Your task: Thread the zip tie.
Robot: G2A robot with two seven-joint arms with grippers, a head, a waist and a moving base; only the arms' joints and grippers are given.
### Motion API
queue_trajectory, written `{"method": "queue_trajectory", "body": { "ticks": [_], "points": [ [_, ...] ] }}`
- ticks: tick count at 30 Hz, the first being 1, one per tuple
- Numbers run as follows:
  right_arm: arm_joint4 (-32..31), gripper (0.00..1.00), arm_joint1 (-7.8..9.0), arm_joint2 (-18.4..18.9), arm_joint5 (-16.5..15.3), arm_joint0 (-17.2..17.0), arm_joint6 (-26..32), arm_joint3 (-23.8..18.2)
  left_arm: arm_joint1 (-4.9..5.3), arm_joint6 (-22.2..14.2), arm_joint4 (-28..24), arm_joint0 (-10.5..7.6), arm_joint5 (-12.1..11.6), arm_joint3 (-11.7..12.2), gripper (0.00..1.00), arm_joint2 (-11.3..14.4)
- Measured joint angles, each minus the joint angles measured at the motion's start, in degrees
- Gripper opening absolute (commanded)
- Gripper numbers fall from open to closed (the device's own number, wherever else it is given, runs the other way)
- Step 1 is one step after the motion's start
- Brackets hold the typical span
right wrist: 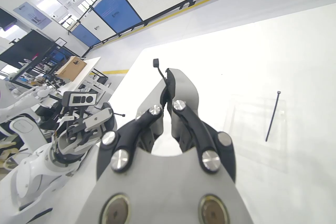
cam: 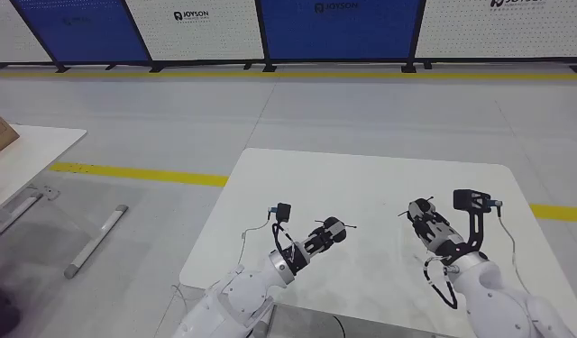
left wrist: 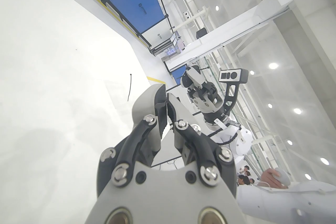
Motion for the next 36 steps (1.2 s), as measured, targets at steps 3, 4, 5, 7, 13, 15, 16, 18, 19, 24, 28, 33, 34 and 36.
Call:
{"method": "queue_trajectory", "body": {
  "ticks": [3,4,5,7,13,15,16,18,19,24,28,33,34,36],
  "points": [
    [0.00,0.00,0.00,0.00,0.00,0.00,0.00,0.00,0.00,0.00,0.00,0.00,0.00,0.00,0.00,0.00],
    [0.00,0.00,0.00,-0.01,0.00,0.00,0.00,0.00,0.00,0.00,0.00,0.00,0.00,0.00,0.00,0.00],
    [0.39,0.00,-0.06,-0.12,-0.38,-0.12,-0.05,0.07,0.00,0.04,0.00,-0.02,0.04,0.00,0.00,0.00],
    [3.30,0.00,-0.24,-0.15,-2.88,-0.35,-0.54,0.83,-0.08,0.77,0.59,-0.49,0.49,0.12,0.00,0.14],
    [16.14,0.00,-0.91,0.19,-11.54,1.04,-1.44,5.88,-1.27,6.46,2.56,-3.95,2.34,1.60,0.00,3.83],
    [18.80,0.00,-1.11,0.05,-12.79,1.86,-1.42,7.43,-1.82,8.83,3.99,-5.48,3.36,2.85,0.00,5.52],
    [19.00,0.00,-1.15,0.00,-12.70,2.21,-1.31,7.97,-2.06,10.11,4.61,-6.07,3.86,3.42,0.00,6.18],
    [18.84,0.00,-1.17,-0.03,-12.42,2.43,-1.24,8.28,-2.23,11.32,5.08,-6.49,4.26,3.88,0.00,6.70],
    [18.78,0.00,-1.16,-0.03,-12.40,2.42,-1.24,8.25,-2.23,11.29,5.07,-6.48,4.26,3.88,0.00,6.68],
    [18.76,0.00,-1.16,-0.03,-12.40,2.39,-1.25,8.20,-2.20,11.12,5.00,-6.41,4.21,3.82,0.00,6.61],
    [16.92,0.00,-1.50,-1.46,-11.91,1.78,-4.45,8.91,-2.20,11.12,5.00,-6.42,4.21,3.82,0.00,6.62],
    [10.65,0.00,-2.75,-7.76,-8.47,3.44,-11.34,10.85,-2.20,11.13,5.00,-6.42,4.21,3.82,0.00,6.62],
    [9.66,0.00,-2.94,-8.65,-7.82,4.00,-11.83,11.21,-2.20,11.13,5.00,-6.42,4.21,3.82,0.00,6.62],
    [9.21,0.00,-3.24,-9.63,-7.15,4.90,-12.08,11.61,-2.20,11.13,5.00,-6.42,4.21,3.82,0.00,6.62]
  ]
}}
